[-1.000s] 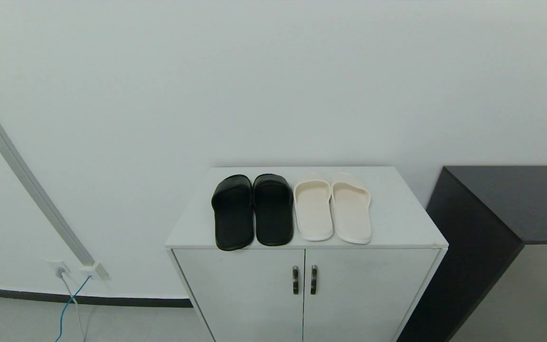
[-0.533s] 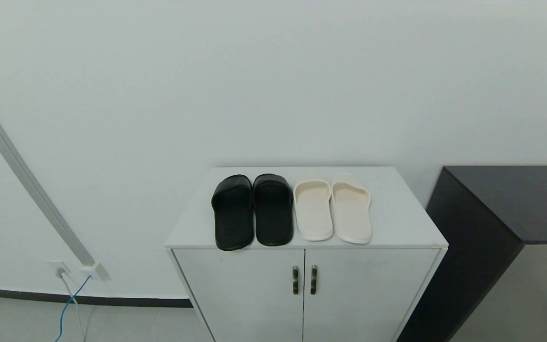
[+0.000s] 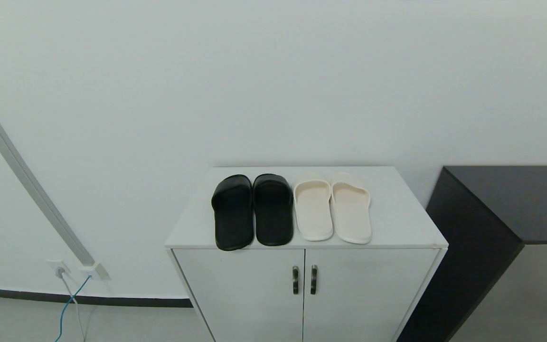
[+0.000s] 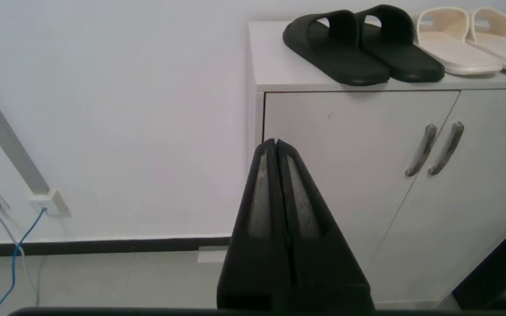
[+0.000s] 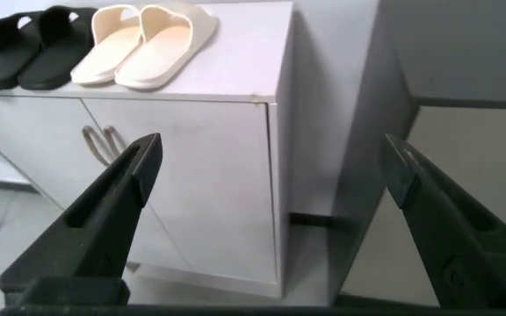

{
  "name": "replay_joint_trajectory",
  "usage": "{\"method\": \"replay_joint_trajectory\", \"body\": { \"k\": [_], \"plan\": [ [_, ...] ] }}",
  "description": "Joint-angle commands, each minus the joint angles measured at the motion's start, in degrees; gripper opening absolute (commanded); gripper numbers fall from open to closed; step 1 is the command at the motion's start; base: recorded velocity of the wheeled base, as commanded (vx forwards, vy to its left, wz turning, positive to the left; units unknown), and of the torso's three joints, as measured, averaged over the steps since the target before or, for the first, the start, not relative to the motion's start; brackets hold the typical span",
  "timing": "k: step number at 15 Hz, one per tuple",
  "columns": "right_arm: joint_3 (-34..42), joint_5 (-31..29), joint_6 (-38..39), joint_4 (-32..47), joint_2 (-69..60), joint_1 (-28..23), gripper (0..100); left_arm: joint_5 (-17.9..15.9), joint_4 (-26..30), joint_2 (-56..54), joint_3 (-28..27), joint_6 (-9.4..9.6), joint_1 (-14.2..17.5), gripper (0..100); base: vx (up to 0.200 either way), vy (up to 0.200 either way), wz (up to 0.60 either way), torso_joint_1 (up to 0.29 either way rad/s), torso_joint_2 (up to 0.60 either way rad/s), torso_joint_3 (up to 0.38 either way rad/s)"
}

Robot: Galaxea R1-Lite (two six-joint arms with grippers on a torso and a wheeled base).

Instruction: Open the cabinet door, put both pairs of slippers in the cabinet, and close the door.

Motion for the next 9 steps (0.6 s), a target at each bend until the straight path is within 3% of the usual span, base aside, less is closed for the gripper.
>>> {"method": "replay_joint_trajectory", "body": {
  "k": [1,7,9],
  "plan": [
    [-2.0,0.1,1.2,-6.7,15.8,5.0,100,0.0,0.0,0.1,0.0,-0.04,0.0,0,0.000,0.000,0.00,0.000,0.00,0.000],
    [-6.9,-2.5,1.8,-10.6,28.1,12.4,100,0.0,0.0,0.1,0.0,-0.04,0.0,0,0.000,0.000,0.00,0.000,0.00,0.000],
    [-9.4,-7.1,4.3,-11.7,32.5,18.7,100,0.0,0.0,0.1,0.0,-0.04,0.0,0,0.000,0.000,0.00,0.000,0.00,0.000]
  ]
}}
